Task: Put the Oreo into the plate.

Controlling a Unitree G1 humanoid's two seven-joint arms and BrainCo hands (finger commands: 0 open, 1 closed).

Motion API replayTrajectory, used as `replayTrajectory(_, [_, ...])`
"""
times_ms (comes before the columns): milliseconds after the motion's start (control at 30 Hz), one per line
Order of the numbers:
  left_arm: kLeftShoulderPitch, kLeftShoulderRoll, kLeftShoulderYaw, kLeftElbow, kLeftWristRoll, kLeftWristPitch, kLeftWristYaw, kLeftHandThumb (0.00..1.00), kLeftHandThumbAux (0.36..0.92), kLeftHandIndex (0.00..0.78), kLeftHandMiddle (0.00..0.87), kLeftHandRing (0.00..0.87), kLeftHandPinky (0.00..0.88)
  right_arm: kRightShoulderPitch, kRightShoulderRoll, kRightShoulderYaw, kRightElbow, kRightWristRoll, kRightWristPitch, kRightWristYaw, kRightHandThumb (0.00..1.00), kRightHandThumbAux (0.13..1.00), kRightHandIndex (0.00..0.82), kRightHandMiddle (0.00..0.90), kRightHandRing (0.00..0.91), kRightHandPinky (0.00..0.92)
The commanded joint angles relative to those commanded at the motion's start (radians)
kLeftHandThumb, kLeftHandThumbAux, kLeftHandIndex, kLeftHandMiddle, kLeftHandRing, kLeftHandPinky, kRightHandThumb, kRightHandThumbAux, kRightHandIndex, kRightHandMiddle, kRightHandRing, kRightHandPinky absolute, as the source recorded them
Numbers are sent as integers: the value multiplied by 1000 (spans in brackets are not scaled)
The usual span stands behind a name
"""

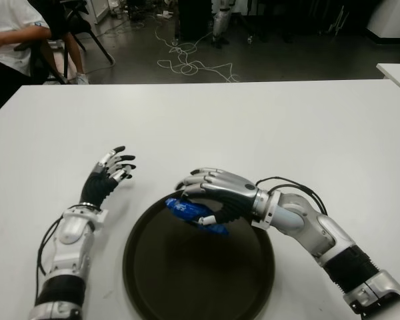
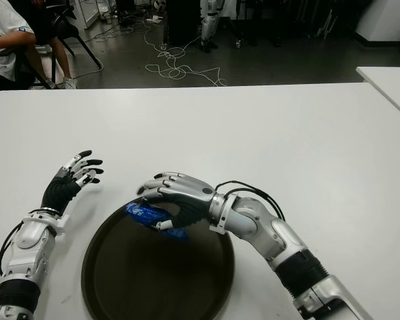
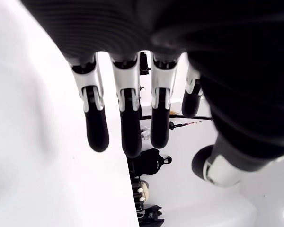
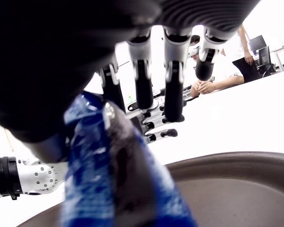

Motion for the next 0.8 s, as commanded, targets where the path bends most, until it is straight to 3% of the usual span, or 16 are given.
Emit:
replayTrajectory(333, [-5,0,2,11,1,0,1,144,657,156,280,293,331,-5,-3,3,5,-18,5,-23,0,462,0,0,0,0])
replayTrajectory(800, [-4,1,2,5,3,0,4,164,679,155,293,318,373,-12,-2,3,23,-42,7,-55,0,469,0,0,0,0])
